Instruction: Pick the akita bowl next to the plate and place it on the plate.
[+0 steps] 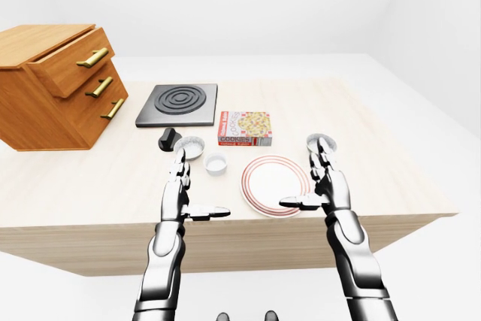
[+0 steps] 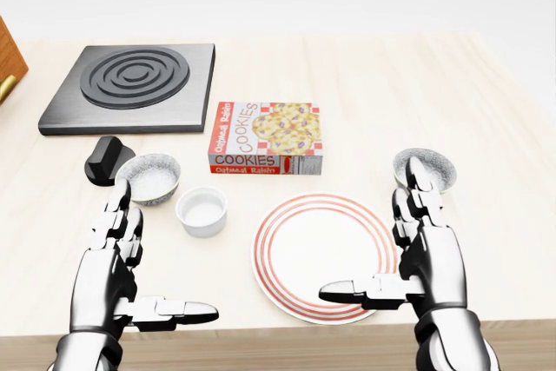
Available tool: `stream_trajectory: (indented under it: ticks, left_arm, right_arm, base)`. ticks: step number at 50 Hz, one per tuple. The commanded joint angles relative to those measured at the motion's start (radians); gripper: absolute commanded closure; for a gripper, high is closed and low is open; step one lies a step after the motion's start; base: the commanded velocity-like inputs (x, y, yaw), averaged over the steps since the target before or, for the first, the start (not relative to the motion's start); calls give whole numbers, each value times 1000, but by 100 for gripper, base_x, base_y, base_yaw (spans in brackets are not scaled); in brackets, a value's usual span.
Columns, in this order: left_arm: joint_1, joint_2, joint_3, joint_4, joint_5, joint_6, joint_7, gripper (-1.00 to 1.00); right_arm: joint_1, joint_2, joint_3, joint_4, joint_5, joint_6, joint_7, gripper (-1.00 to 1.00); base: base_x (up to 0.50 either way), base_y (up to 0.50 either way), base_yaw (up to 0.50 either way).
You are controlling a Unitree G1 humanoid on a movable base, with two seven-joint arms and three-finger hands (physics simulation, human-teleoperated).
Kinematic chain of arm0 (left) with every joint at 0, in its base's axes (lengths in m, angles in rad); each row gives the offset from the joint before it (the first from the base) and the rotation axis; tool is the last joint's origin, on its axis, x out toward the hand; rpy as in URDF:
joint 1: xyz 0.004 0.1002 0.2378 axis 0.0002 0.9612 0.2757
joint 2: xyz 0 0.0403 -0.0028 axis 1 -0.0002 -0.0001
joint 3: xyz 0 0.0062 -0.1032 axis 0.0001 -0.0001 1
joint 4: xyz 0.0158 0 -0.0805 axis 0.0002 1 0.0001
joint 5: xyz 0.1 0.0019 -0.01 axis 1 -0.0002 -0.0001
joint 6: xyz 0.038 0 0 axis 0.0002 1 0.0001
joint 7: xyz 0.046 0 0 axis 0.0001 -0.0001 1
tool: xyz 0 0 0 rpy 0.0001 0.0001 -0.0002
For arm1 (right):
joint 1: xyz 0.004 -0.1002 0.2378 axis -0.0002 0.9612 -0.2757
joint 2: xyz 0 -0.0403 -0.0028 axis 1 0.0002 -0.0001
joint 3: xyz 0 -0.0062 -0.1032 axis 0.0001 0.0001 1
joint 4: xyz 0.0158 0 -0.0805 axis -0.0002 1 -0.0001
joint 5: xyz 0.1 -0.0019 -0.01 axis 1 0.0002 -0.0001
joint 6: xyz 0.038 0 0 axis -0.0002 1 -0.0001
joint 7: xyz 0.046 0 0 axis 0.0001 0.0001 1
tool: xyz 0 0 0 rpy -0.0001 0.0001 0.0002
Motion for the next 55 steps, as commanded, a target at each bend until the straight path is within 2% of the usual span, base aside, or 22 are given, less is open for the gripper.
stream_trajectory:
  ticks: [1,3,5,7,10,12,13,17,27,30,33,34,35,36,38,40,45,47,50,52,54,55]
  left_arm:
    - [0,0,0,-3,0,3,1,-100]
    - [-1,1,2,8,-1,-7,-1,-100]
    - [1,1,2,3,-1,-5,-1,-100]
    - [6,-1,-1,-16,0,10,2,-100]
    - [4,0,0,1,0,-5,1,-100]
    - [10,-2,-4,-20,1,10,3,-100]
    - [6,0,0,-6,0,-1,0,-100]
    - [3,1,2,-2,-2,-1,-1,-100]
    - [6,0,0,-16,-1,10,1,-100]
    - [0,1,3,15,-2,-16,-2,-100]
    - [5,0,0,-6,-2,-1,0,-100]
    - [4,0,1,-3,-2,-4,0,-100]
    - [6,-1,1,-12,-6,2,-1,-100]
    - [3,1,4,-2,-7,-7,-3,-100]
    - [3,2,5,-1,-7,-8,-3,-100]
    - [7,1,5,-16,-11,-6,-3,-100]
    - [11,-1,3,-51,-13,19,2,-100]
    - [8,0,6,-33,-13,3,2,-100]
    - [5,2,12,-56,-18,9,8,-100]
    - [-2,4,24,-54,-28,-3,12,-100]
    - [-2,7,30,-89,-32,16,22,-100]
    - [-11,13,41,-80,-34,8,23,-100]
  right_arm:
    - [15,3,18,-45,6,26,29,-100]
    - [24,6,21,-62,-4,26,27,-100]
    - [25,6,18,-61,-1,26,33,-100]
    - [23,6,16,-53,1,23,36,-100]
    - [28,6,16,-60,2,21,39,-100]
    - [31,7,16,-65,3,18,41,-100]
    - [30,7,15,-64,2,16,41,-100]
    - [29,7,15,-62,3,14,42,-100]
    - [26,7,12,-64,6,16,40,-100]
    - [23,6,11,-54,4,6,37,-100]
    - [20,6,10,-50,2,5,33,-100]
    - [12,5,10,-36,-6,2,26,-100]
    - [16,7,9,-47,-5,-7,23,-100]
    - [15,6,8,-47,-4,-5,21,-100]
    - [13,5,7,-43,-3,-6,20,-100]
    - [12,3,0,-48,6,6,18,-100]
    - [10,3,2,-31,-2,-15,14,-100]
    - [11,2,0,-40,1,-9,12,-100]
    - [9,2,-1,-35,2,-14,11,-100]
    - [10,2,-1,-39,2,-11,10,-100]
    - [9,1,-2,-35,2,-14,11,-100]
    - [10,1,-2,-39,3,-10,11,-100]
  base:
    - [0,0,0]
    - [0,0,0]
    - [8,0,0]
    - [19,0,0]
    - [30,0,0]
    - [39,0,0]
    - [43,0,0]
    - [46,0,0]
    - [49,0,0]
    - [50,-1,0]
    - [50,-1,0]
    - [40,0,0]
    - [0,0,0]
    - [0,0,0]
    - [0,0,0]
    - [0,0,0]
    - [0,0,0]
    - [0,0,0]
    - [0,0,0]
    - [0,0,0]
    - [0,0,0]
    - [0,0,0]
